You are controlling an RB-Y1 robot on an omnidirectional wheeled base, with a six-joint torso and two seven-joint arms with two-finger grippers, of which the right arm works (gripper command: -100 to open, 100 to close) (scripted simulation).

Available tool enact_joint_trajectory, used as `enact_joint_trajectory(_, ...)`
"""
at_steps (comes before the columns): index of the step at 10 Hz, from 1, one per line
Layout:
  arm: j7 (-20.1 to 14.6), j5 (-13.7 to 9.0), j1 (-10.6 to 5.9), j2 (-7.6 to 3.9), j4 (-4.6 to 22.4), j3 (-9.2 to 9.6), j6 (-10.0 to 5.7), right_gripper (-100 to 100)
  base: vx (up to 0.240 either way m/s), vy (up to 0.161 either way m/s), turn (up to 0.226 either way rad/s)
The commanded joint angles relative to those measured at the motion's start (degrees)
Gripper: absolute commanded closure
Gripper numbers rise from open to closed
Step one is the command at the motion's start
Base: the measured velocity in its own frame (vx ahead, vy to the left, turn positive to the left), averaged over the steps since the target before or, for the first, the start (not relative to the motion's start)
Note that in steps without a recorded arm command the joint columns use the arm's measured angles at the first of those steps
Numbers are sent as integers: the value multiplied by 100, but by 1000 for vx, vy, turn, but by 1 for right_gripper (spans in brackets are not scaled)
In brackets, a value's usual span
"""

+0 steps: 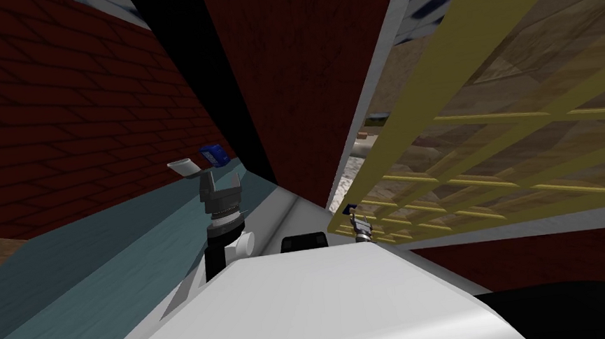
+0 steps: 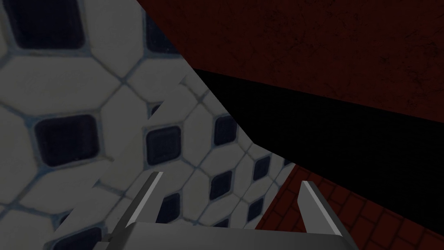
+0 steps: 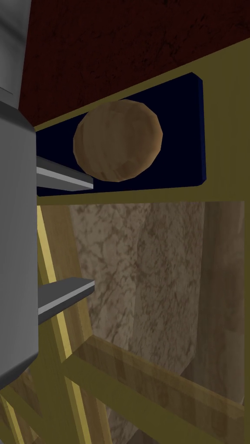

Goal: Pull the door open

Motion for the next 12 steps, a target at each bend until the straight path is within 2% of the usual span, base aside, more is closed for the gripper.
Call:
enact_joint_trajectory(1,31,20,-73,17,-173,22,19,-100,22,17,-1)
enact_joint_trajectory(2,67,-54,-51,-64,-305,-24,156,-100,17,26,-30)
enact_joint_trajectory(3,83,-87,-42,-99,-363,-44,215,-100,32,25,-16)
enact_joint_trajectory(5,83,-87,-42,-99,-363,-44,215,-100,13,17,-6)
enact_joint_trajectory(7,108,-137,-27,-154,-452,-76,308,-100,-1,20,-5)
enact_joint_trajectory(10,119,-160,-20,-179,-493,-90,350,-100,5,3,-6)
enact_joint_trajectory(11,134,-207,61,-183,-371,-117,385,-100,5,-25,-38)
enact_joint_trajectory(12,134,-207,61,-183,-371,-117,385,100,2,-18,12)
